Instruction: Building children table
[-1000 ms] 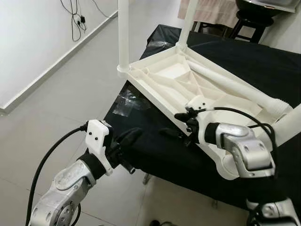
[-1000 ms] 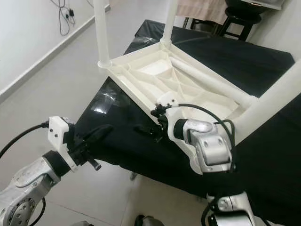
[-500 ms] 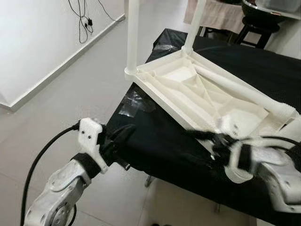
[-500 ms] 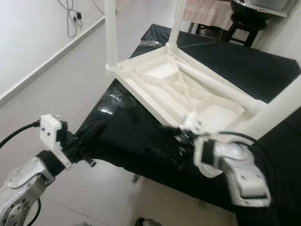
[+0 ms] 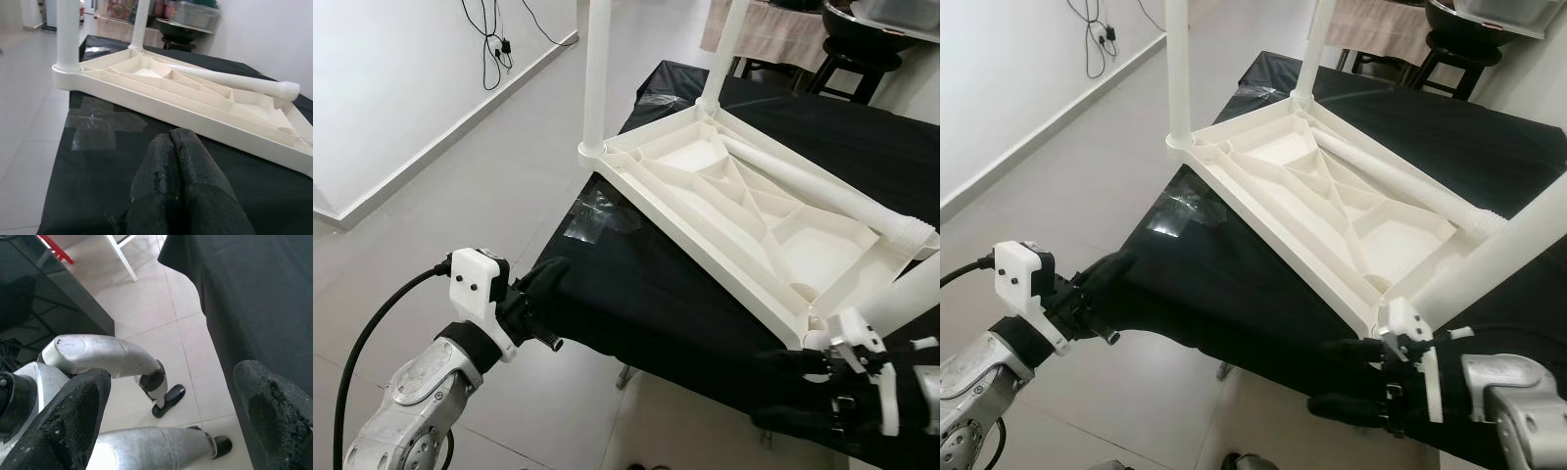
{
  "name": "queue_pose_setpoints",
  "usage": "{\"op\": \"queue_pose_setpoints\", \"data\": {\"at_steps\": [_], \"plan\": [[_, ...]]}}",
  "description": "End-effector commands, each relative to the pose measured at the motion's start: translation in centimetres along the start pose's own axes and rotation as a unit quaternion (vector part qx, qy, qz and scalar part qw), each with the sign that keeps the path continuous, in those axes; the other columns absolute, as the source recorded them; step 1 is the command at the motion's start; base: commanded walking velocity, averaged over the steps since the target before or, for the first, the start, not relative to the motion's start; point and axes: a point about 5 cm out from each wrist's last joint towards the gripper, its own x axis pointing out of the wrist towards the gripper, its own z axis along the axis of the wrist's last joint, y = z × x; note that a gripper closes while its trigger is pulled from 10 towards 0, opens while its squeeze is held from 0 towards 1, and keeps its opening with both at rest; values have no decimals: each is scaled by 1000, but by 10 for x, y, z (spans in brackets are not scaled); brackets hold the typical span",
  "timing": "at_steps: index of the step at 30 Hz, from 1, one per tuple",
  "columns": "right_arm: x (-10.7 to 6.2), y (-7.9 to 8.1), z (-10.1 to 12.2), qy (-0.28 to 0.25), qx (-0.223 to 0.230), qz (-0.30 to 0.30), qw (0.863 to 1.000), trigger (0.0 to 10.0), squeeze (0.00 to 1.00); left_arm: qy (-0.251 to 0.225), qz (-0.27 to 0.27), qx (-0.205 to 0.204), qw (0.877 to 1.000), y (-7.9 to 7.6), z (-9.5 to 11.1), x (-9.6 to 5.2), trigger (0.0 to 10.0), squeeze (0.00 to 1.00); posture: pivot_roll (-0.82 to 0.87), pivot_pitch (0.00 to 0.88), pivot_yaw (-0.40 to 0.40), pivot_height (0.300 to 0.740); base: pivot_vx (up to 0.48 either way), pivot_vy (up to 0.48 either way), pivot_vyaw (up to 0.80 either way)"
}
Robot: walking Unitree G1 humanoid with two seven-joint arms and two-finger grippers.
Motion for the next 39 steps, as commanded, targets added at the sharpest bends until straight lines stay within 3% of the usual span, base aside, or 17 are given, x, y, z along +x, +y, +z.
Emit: {"op": "queue_pose_setpoints", "data": {"at_steps": [1, 21, 25, 29, 31, 34, 35, 36, 38, 39], "plan": [[-10, -1, -1, 5, -1, -11, 1000, 10000, 0, 6, -20, -3, 1000, -5, -1, -2, 10000, 0, -9, 137, -101, 740, 0, -465, 0], [-26, -3, -1, 46, -15, 15, 999, 10000, 0, 22, -48, -11, 999, -11, -6, -2, 10000, 0, -10, 123, -98, 740, 0, -465, 0], [-28, -10, -3, 74, -25, -5, 997, 10000, 0, 27, -51, -6, 998, -12, -7, -2, 10000, 0, -6, 120, -98, 740, 0, -458, 0], [-29, -25, 3, 81, -64, -50, 993, 10000, 0, 34, -43, -1, 999, -12, -8, -1, 10000, 0, -1, 118, -98, 740, 0, 0, 0], [-26, -31, 10, 67, -86, -71, 991, 10000, 0, 34, -44, -1, 998, -12, -9, -1, 10000, 0, -1, 117, -96, 740, 0, 0, 0], [-2, -37, 37, 19, -163, -88, 982, 10000, 0, 35, -50, 2, 998, -13, -9, -1, 10000, 0, 1, 120, -94, 740, 0, 0, 0], [-2, -37, 37, 19, -163, -88, 982, 10000, 0, 35, -50, 2, 998, -13, -9, -1, 10000, 0, 1, 120, -94, 740, 0, 0, 0], [15, -37, 48, 18, -201, -86, 976, 10000, 0, 36, -48, 1, 998, -13, -9, -2, 10000, 0, 5, 124, -91, 740, 0, 0, 0], [22, -37, 51, 21, -215, -85, 973, 10000, 0, 36, -47, 1, 998, -13, -9, -2, 10000, 0, 5, 124, -91, 740, 0, 0, 0], [35, -40, 60, 14, -233, -91, 968, 10000, 0, 41, -43, -4, 998, -13, -10, -2, 10000, 0, 9, 127, -94, 740, 0, 472, 0]]}}
